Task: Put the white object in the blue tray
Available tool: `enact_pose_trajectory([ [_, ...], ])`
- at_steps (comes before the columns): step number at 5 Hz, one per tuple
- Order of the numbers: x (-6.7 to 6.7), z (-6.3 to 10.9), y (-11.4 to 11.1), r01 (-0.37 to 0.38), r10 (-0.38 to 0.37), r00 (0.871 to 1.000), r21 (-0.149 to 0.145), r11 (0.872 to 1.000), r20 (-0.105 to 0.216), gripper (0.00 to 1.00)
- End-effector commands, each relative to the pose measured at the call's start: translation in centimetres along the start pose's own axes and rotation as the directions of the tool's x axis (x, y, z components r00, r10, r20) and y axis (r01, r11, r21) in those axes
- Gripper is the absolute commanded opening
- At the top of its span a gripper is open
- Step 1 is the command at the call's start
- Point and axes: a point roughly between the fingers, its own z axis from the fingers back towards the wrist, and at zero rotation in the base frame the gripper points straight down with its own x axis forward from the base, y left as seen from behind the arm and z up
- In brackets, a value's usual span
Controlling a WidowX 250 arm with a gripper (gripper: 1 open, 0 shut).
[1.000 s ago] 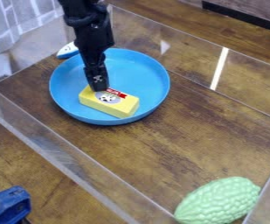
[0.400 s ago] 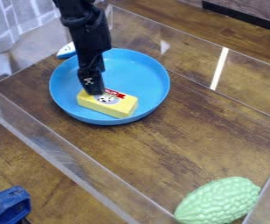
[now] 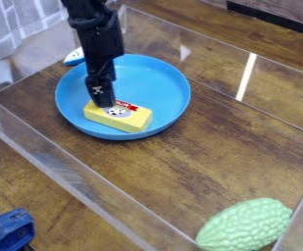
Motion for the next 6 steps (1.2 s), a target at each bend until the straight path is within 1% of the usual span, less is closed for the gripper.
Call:
enact_pose_trajectory([
  [1,0.1,1.0,1.6,-0.005,0.004,1.000,0.061,0.998,0.016,1.00],
  [3,-0.3,1.5,3.3,-0.115,0.114,0.993,0.102,0.988,0.009,1.00],
  [5,-0.6,0.2,3.9,-0.139,0.139,0.990,0.118,0.983,0.013,1.00],
  [6,-1.3,-0.8,4.4,-0.187,0.187,0.982,0.132,0.973,0.012,1.00],
])
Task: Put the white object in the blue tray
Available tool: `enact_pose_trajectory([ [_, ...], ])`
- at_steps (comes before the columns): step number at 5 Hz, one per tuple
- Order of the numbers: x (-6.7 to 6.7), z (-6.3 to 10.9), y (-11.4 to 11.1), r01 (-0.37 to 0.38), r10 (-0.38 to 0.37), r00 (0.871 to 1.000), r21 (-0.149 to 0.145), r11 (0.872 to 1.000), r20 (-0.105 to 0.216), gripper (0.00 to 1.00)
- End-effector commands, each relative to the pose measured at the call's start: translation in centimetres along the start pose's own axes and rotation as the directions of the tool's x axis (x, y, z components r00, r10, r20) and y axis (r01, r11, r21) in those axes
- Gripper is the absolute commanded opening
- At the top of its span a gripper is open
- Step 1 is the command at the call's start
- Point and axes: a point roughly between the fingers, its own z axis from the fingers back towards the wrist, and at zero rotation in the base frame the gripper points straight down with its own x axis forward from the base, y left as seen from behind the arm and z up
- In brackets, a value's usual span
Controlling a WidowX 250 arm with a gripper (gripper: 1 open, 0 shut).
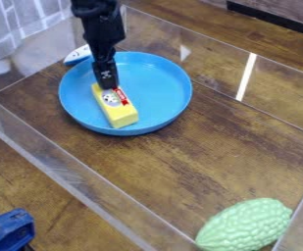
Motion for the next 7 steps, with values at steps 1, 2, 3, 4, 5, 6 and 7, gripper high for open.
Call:
enact_pose_trajectory([
  [1,-1.6,-1.7,0.7,-0.076,0.076,0.997,0.018,0.997,-0.020,1.00],
  [2,-2.3,-3.0,1.0,-0.119,0.120,0.992,0.029,0.992,-0.023,1.00],
  [3,-2.4,-3.7,0.5,-0.076,0.076,0.997,0.017,0.997,-0.011,1.00],
  [4,-2.3,-4.4,0.0,-0.027,0.027,1.000,0.003,1.000,0.002,1.00],
  [5,-2.4,-5.4,0.0,0.015,-0.015,1.000,-0.010,1.000,0.014,1.00],
  [6,-2.4,-6.5,0.0,0.057,-0.057,0.998,-0.022,0.998,0.028,1.00],
  [7,-1.6,-6.7,-0.1,0.151,-0.148,0.987,-0.042,0.988,0.057,1.00],
])
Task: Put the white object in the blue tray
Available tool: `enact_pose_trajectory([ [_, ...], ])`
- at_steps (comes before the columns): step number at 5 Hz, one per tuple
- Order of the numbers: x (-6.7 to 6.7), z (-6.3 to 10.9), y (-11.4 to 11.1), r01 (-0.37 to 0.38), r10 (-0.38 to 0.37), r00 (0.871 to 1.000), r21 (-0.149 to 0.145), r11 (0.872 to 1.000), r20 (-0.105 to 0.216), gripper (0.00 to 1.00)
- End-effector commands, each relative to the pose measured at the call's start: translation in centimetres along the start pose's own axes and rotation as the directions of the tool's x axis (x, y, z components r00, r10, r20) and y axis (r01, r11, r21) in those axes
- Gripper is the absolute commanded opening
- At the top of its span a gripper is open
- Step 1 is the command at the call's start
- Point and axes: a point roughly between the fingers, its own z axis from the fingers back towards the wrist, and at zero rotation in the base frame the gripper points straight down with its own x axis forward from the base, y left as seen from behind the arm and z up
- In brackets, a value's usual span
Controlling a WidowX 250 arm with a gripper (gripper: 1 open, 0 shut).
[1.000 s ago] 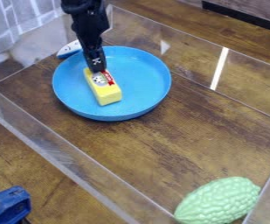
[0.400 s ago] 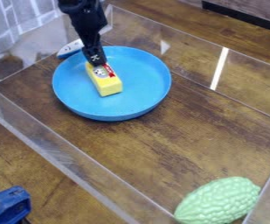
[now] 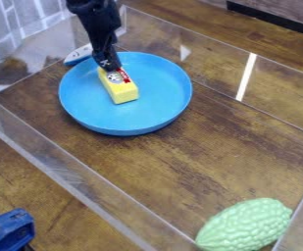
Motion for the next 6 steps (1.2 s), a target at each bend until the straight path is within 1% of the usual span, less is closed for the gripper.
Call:
enact_pose_trajectory([
  [1,-1.3,-4.1,-3.4,0.095,-0.098,0.995,-0.156,0.983,-0.017,1.00],
  [2,-0.5,-4.1,-3.4,0.168,-0.168,0.986,-0.176,0.970,0.014,1.00],
  [4,0.3,-5.9,-3.2,0.155,-0.155,0.988,-0.169,0.973,0.009,1.00],
  [6,3.0,-5.3,-3.8,0.211,-0.207,0.978,-0.196,0.958,0.041,1.00],
])
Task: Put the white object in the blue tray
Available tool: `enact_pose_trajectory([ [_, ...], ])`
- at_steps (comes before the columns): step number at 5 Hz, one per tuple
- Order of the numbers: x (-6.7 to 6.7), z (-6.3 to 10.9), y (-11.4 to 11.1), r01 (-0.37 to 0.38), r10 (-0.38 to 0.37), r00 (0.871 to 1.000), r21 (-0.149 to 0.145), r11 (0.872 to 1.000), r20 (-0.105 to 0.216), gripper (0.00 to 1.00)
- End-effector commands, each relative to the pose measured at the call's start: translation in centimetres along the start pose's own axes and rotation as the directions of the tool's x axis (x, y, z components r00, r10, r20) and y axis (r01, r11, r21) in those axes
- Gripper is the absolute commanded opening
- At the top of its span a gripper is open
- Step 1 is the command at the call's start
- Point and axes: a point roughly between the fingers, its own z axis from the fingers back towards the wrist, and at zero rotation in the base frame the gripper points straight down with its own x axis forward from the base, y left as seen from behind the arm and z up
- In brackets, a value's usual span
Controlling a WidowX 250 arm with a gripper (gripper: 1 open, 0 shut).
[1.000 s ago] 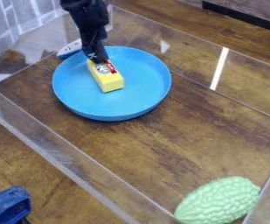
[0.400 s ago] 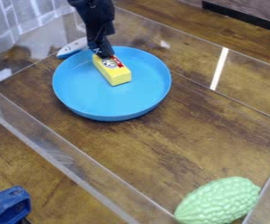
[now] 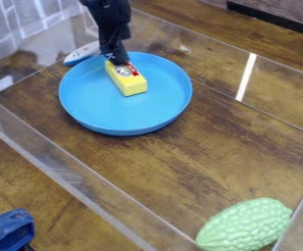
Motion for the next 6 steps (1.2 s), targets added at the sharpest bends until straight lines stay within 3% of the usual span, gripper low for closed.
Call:
enact_pose_trajectory([
  [1,1.7,-4.8,-4.5,0.079,-0.080,0.997,-0.166,0.983,0.001,1.00],
  [2,2.6,-4.8,-4.9,0.117,-0.115,0.993,-0.182,0.976,0.021,1.00],
  [4,3.4,-4.3,-4.7,0.052,-0.051,0.999,-0.172,0.984,0.013,1.00],
  [6,2.4,-4.1,-3.9,-0.029,0.030,1.000,-0.151,0.988,0.004,1.00],
])
